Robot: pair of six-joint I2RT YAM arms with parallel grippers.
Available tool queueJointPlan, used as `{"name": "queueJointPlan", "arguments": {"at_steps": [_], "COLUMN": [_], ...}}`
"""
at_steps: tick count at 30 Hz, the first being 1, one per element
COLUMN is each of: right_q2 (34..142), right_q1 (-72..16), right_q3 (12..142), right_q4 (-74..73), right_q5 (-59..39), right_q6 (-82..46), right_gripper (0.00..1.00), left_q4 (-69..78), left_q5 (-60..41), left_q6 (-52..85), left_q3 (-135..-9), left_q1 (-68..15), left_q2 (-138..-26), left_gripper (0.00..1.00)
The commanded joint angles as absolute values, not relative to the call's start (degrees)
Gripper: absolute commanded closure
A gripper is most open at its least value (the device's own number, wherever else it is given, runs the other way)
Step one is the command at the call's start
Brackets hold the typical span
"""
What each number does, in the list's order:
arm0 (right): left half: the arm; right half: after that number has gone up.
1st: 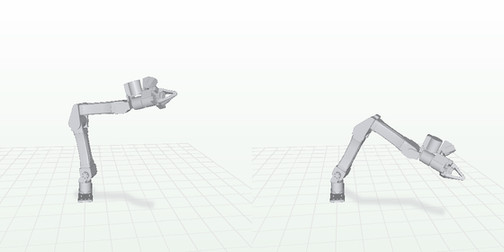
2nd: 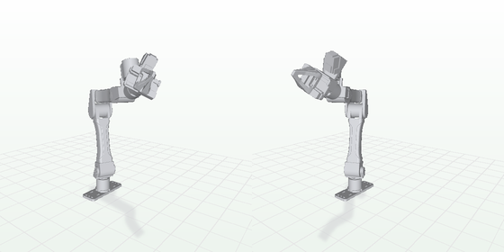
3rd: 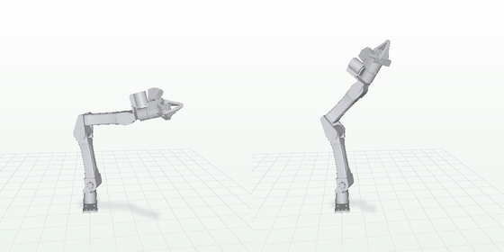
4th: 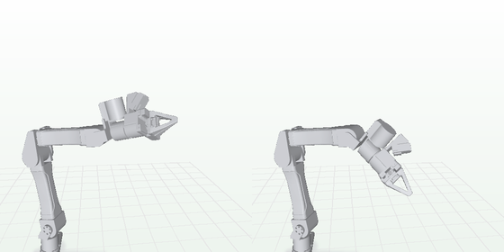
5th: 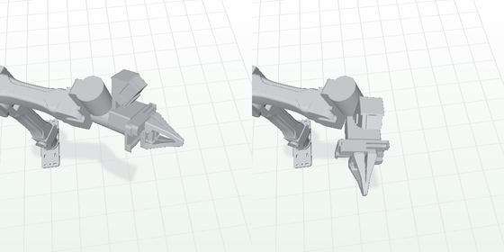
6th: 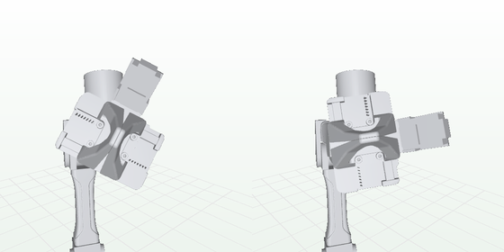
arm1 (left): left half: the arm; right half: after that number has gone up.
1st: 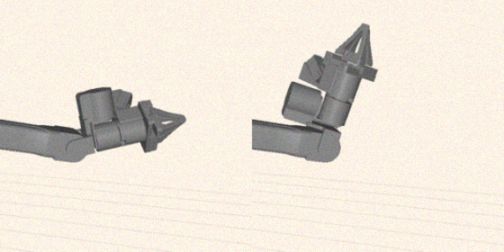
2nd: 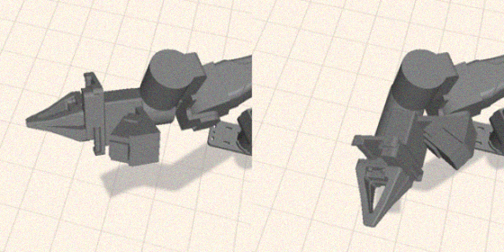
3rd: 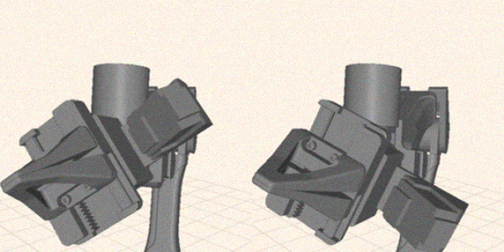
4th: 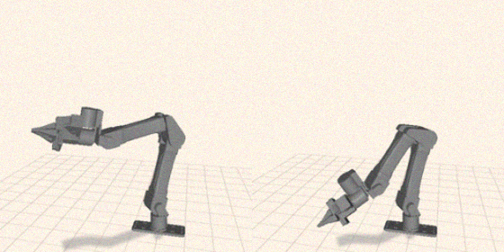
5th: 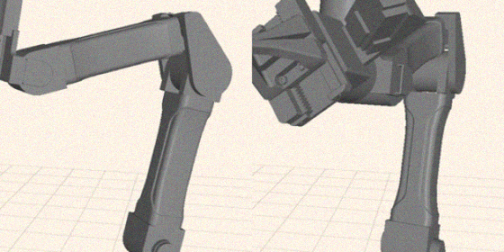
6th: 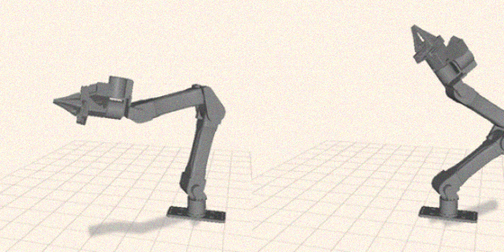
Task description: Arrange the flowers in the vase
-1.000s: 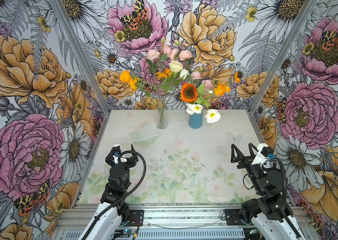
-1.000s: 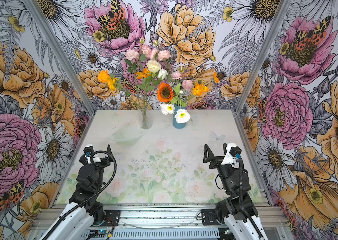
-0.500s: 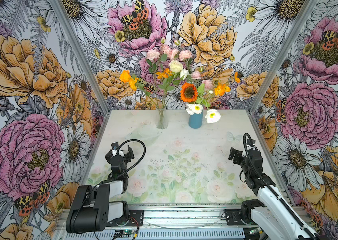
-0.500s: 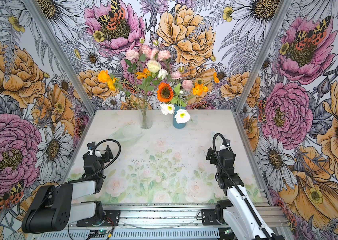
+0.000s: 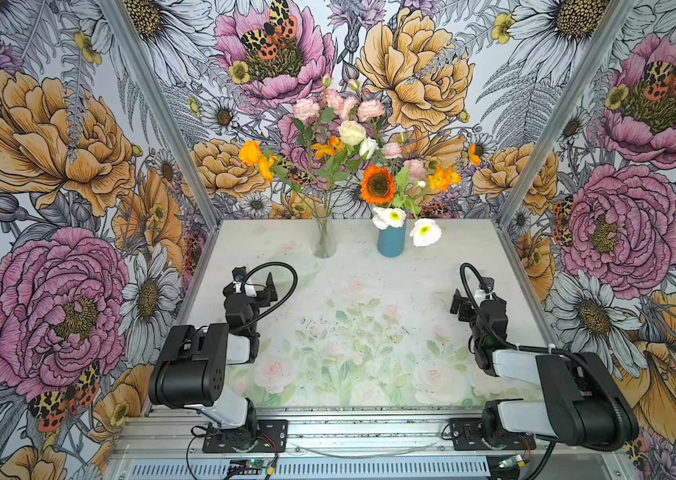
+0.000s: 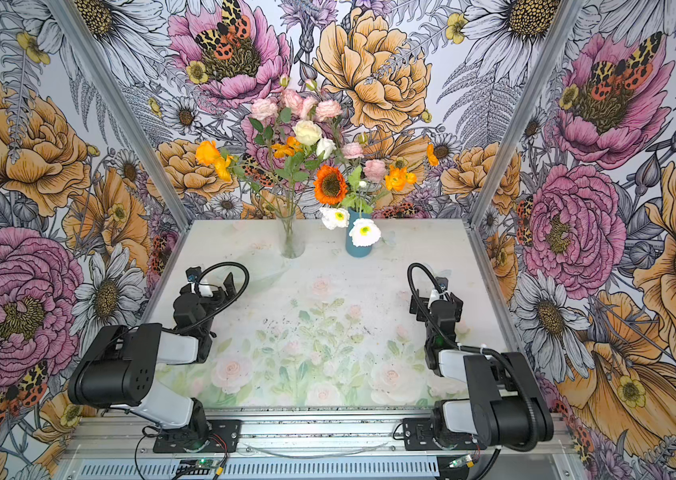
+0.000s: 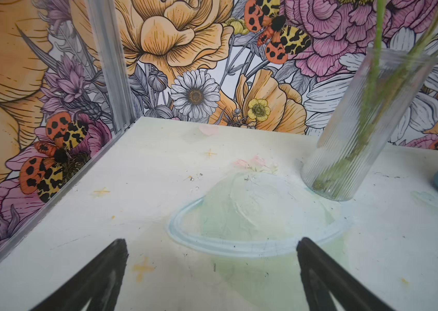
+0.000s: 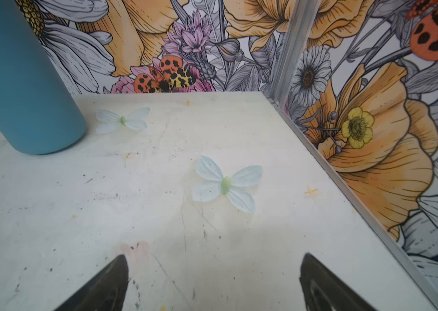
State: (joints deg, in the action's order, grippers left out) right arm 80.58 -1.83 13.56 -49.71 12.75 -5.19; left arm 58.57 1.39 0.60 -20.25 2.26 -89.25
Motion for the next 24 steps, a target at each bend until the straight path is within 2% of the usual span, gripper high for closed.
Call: {"name": "queueJointPlan", "arguments": {"at_steps": [1, 2, 7, 24], "right_q2": [88.7, 89.6, 87.6, 88.0], "right_q1": [-0.1, 0.1, 1.0, 1.1], "right_q3": [13.2, 12.9, 22.6, 21.2], "right_q4": [-68.9, -70.8, -48.8, -52.4], "right_q5": [9.3, 8.1, 0.5, 4.6], "right_q6": [-4.7, -4.3, -2.9, -4.6], "right_gripper": [0.00, 0.01, 0.01, 0.01], "left_q4": [55.3, 54.8, 54.1, 54.3], "left_q5": [-3.1, -2.8, 0.0, -0.2], "left_q6": [-0.9, -0.8, 0.5, 0.4], "left_q3": [-21.0, -21.1, -21.5, -21.4], "left_q1": [2.4, 2.4, 2.6, 2.8], "left_q2": [-88.9, -88.8, -88.8, -88.8], "left_gripper": [0.01, 0.01, 0.01, 0.01]}}
